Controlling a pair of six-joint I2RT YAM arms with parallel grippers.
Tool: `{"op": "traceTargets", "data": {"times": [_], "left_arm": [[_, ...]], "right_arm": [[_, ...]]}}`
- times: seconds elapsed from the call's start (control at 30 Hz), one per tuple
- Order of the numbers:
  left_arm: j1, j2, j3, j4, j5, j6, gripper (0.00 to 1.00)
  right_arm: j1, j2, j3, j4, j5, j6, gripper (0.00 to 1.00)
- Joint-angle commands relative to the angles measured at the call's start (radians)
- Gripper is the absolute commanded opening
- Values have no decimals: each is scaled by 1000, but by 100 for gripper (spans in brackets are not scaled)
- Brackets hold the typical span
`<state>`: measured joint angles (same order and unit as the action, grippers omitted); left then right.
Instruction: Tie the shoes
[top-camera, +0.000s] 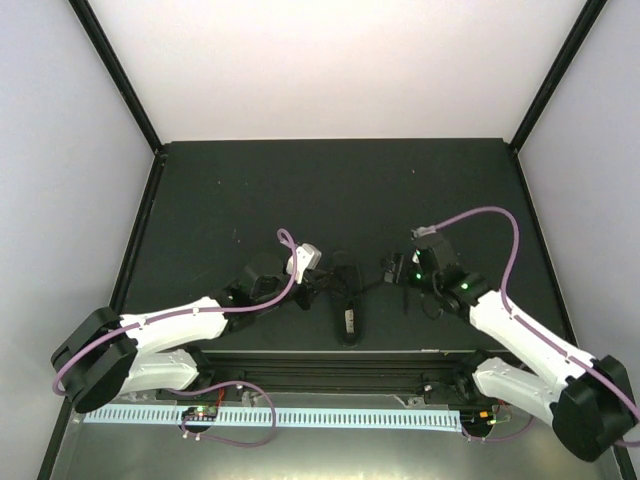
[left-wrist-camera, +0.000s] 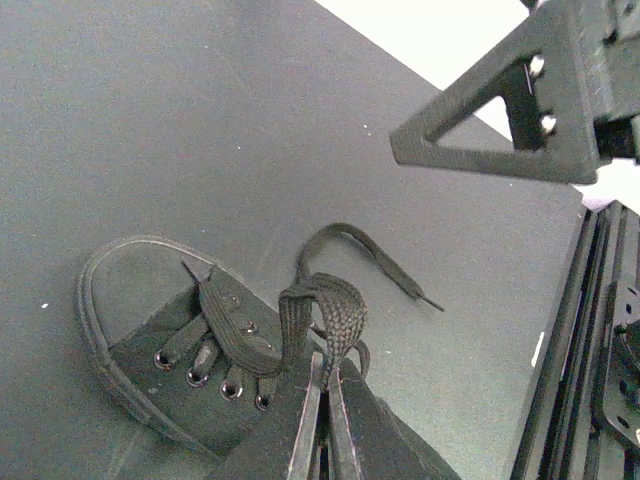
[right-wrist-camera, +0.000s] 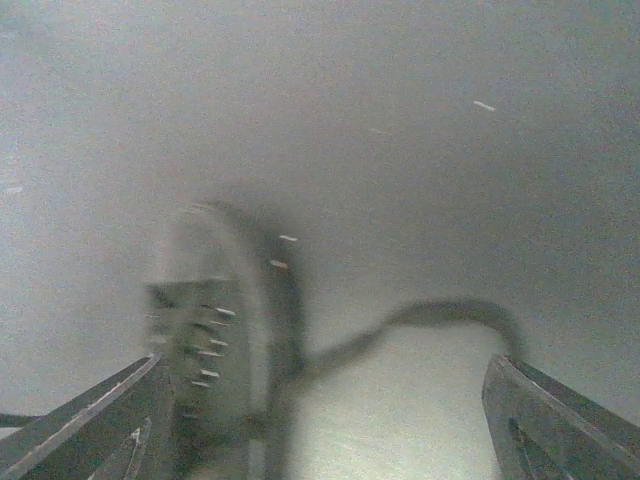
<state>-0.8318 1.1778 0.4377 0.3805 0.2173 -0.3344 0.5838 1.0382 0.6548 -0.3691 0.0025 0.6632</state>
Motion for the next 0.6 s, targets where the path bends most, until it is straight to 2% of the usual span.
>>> {"op": "traceTargets", "data": {"times": [0.0,0.13,0.2,0.33,0.47,0.57], "left_arm": [[-4,-13,41,-41,47,-11,1],[-4,7,64,-56,75,-1,2],[-4,18,86,-78,87,9,2],[-4,34,133,-161,80,10,2],[-4,28,131,-155,79,-7,2],[-4,34,136,-152,82,-11,2]], "right_arm": [[-46,-79,-121,-117,119,80,87],[-51,-52,-175,-118,114,133,86],[-51,-18,-180,-93,80,142,82],[-51,71,-172,-35,21,134,65],[-50,164,-162,13,-5,110,49],[-49,212,-155,16,7,94,42]]}}
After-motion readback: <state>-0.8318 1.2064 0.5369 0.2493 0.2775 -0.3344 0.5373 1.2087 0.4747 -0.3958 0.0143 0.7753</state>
